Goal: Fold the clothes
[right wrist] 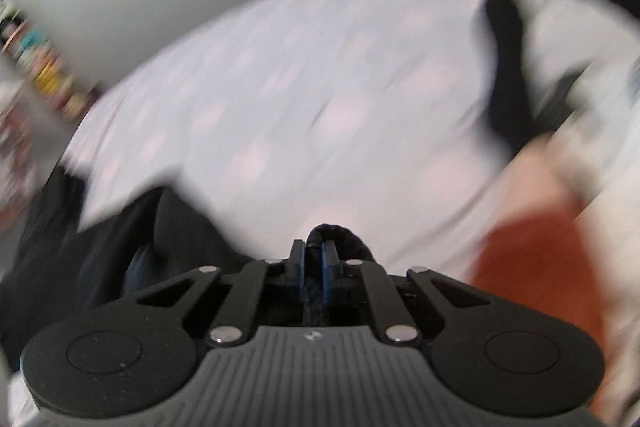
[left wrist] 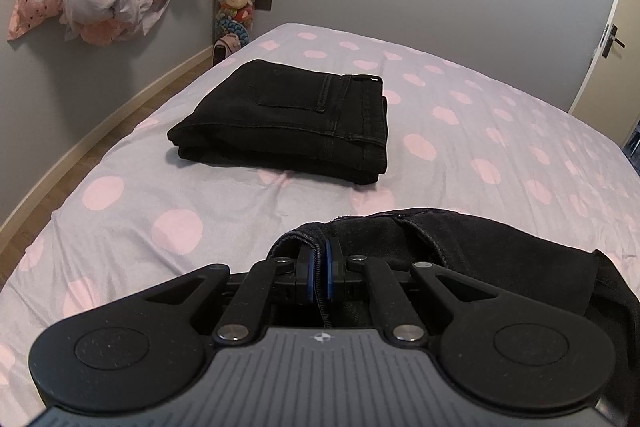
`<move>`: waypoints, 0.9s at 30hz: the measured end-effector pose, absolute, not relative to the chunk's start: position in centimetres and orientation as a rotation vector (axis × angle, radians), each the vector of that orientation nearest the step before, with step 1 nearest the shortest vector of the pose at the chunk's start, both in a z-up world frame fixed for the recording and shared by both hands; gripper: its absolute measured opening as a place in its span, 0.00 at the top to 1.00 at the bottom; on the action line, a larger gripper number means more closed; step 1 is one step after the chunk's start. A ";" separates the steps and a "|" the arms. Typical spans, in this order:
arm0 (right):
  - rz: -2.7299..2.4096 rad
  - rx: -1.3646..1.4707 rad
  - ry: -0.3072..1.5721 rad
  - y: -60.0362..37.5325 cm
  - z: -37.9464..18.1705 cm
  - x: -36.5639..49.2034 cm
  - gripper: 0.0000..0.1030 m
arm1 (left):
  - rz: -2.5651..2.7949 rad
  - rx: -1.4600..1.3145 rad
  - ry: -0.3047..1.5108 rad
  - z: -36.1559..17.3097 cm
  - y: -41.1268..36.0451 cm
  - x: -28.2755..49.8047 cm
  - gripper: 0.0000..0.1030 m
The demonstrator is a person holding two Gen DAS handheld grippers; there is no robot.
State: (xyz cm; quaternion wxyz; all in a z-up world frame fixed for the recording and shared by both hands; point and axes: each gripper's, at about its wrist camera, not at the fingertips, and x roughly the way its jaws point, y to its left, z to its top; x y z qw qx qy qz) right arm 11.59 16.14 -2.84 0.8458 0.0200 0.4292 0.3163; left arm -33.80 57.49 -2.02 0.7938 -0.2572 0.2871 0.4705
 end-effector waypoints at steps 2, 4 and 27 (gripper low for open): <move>0.578 0.076 0.844 13.7 -0.6 14.5 0.91 | 1.009 -0.563 0.621 -2.0 57.7 -34.0 0.93; 0.506 0.120 0.795 11.3 1.5 17.2 0.91 | 1.010 -0.567 0.628 -2.2 57.9 -33.9 0.93; 0.543 0.036 0.937 7.3 -1.4 22.4 0.88 | 1.046 -0.541 0.766 -4.6 59.1 -32.5 0.91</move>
